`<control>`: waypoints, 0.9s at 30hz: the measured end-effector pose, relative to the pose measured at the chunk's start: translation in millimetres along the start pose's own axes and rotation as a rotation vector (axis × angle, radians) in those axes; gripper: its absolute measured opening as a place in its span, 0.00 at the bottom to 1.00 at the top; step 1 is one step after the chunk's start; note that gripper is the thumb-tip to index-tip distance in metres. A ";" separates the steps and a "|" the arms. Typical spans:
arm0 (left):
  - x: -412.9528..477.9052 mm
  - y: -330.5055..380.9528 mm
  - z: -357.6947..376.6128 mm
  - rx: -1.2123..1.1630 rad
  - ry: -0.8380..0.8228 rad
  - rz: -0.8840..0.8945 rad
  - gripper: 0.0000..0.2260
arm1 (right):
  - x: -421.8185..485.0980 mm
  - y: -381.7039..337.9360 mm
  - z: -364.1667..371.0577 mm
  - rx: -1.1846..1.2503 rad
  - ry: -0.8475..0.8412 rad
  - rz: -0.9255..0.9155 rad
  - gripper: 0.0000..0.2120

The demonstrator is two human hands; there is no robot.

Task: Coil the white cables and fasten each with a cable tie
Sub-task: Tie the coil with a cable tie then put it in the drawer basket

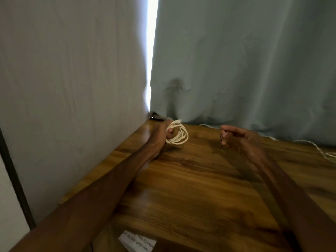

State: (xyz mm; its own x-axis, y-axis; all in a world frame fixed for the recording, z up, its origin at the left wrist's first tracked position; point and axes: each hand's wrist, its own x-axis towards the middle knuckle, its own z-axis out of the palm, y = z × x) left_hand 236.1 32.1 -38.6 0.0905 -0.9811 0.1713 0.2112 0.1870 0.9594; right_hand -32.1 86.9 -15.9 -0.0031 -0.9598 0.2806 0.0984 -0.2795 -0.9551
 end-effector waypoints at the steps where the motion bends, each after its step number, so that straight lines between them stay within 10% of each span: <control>1: -2.3 -2.7 10.5 0.012 -0.009 0.007 0.20 | -3.1 1.0 -8.0 -0.020 -0.004 -0.005 0.13; 10: -19.3 -17.2 114.2 0.480 -0.001 0.123 0.13 | -15.9 1.3 -24.2 -0.057 0.097 -0.042 0.09; 27: -28.5 -22.5 130.5 0.400 0.264 0.139 0.12 | -23.4 9.1 6.0 -0.124 0.040 0.121 0.09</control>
State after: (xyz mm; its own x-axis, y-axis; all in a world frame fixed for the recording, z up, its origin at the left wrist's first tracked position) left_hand 101.8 49.3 -35.9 0.3451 -0.8923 0.2909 -0.2053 0.2307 0.9511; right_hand -25.2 107.0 -30.7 -0.0385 -0.9862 0.1610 -0.0232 -0.1602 -0.9868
